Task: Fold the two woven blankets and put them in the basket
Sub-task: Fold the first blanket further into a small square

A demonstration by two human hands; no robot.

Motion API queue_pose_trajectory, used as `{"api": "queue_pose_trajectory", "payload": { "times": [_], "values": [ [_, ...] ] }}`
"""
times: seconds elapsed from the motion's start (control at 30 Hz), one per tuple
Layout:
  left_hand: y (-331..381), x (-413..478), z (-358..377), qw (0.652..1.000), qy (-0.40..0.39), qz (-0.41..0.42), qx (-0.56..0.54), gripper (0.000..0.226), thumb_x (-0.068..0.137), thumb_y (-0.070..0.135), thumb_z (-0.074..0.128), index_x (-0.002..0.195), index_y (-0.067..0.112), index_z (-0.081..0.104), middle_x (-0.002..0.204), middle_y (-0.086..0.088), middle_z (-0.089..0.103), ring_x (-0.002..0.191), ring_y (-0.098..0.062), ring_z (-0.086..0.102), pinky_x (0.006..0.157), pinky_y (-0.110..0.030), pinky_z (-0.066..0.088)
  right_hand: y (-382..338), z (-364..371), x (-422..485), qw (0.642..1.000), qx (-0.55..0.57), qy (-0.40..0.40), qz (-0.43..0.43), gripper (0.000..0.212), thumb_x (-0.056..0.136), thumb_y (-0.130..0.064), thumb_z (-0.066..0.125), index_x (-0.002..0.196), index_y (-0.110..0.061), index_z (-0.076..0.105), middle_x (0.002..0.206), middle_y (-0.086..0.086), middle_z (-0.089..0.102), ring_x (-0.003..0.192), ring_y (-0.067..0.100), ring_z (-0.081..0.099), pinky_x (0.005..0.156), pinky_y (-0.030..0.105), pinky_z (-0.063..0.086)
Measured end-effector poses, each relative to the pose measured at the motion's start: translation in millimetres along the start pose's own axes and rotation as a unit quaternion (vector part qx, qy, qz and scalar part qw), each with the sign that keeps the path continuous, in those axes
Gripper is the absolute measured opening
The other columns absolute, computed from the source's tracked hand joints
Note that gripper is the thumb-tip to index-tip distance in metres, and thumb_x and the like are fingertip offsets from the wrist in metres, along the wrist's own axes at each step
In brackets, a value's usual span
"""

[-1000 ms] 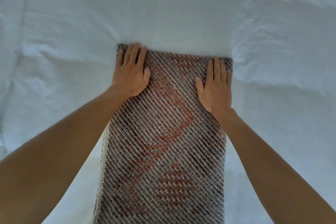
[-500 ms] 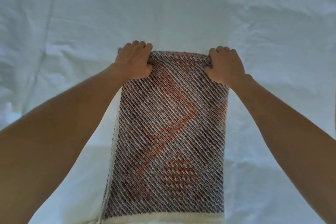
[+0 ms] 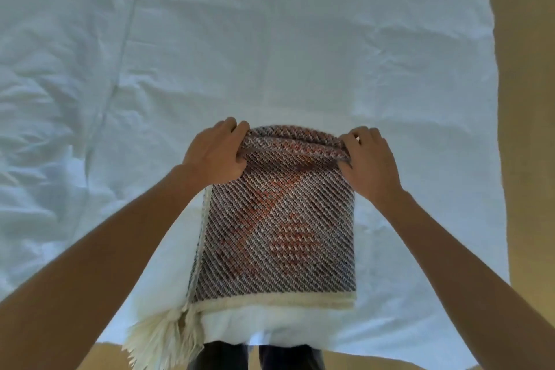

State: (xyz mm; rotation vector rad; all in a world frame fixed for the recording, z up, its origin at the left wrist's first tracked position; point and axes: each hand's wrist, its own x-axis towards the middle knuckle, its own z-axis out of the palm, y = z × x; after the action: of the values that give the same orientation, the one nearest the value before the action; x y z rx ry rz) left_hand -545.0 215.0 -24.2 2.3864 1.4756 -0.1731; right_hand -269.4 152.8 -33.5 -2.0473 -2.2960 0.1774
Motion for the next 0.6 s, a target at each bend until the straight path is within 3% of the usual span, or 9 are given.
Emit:
{"api": "queue_pose_trajectory", "payload": {
  "times": [0.1, 0.33, 0.6],
  "values": [
    [7.9, -48.3, 22.3, 1.000, 0.007, 0.008, -0.019, 0.058, 0.071, 0.018, 0.065, 0.126, 0.010, 0.046, 0.110, -0.009, 0.055, 0.099, -0.026, 0.055, 0.076, -0.038, 0.054, -14.3, 2.1, -47.9, 1.000, 0.001, 0.011, -0.001, 0.036, 0.066, -0.016, 0.080, 0.095, -0.004, 0.064, 0.094, 0.016, 0.062, 0.088, 0.036, 0.058, 0.074, 0.042, 0.048],
    [26.2, -159.5, 98.0, 0.998, 0.018, 0.060, -0.006, 0.076, 0.051, 0.014, 0.083, 0.118, 0.013, 0.048, 0.089, -0.007, 0.059, 0.076, -0.022, 0.061, 0.066, -0.036, 0.058, -45.4, 36.8, -167.0, 1.000, 0.019, -0.003, 0.001, 0.039, 0.054, -0.011, 0.079, 0.090, -0.009, 0.064, 0.091, 0.009, 0.061, 0.089, 0.026, 0.044, 0.076, 0.036, 0.031],
    [37.0, -220.1, 152.2, 0.994, -0.086, 0.041, 0.045, 0.082, 0.046, 0.015, 0.084, 0.118, 0.017, 0.045, 0.088, -0.010, 0.059, 0.072, -0.028, 0.061, 0.060, -0.035, 0.055, -72.6, 84.7, -249.3, 0.996, 0.014, -0.077, 0.035, 0.039, 0.054, -0.008, 0.080, 0.089, -0.012, 0.064, 0.090, 0.008, 0.060, 0.083, 0.028, 0.049, 0.072, 0.038, 0.039]
  ]
}}
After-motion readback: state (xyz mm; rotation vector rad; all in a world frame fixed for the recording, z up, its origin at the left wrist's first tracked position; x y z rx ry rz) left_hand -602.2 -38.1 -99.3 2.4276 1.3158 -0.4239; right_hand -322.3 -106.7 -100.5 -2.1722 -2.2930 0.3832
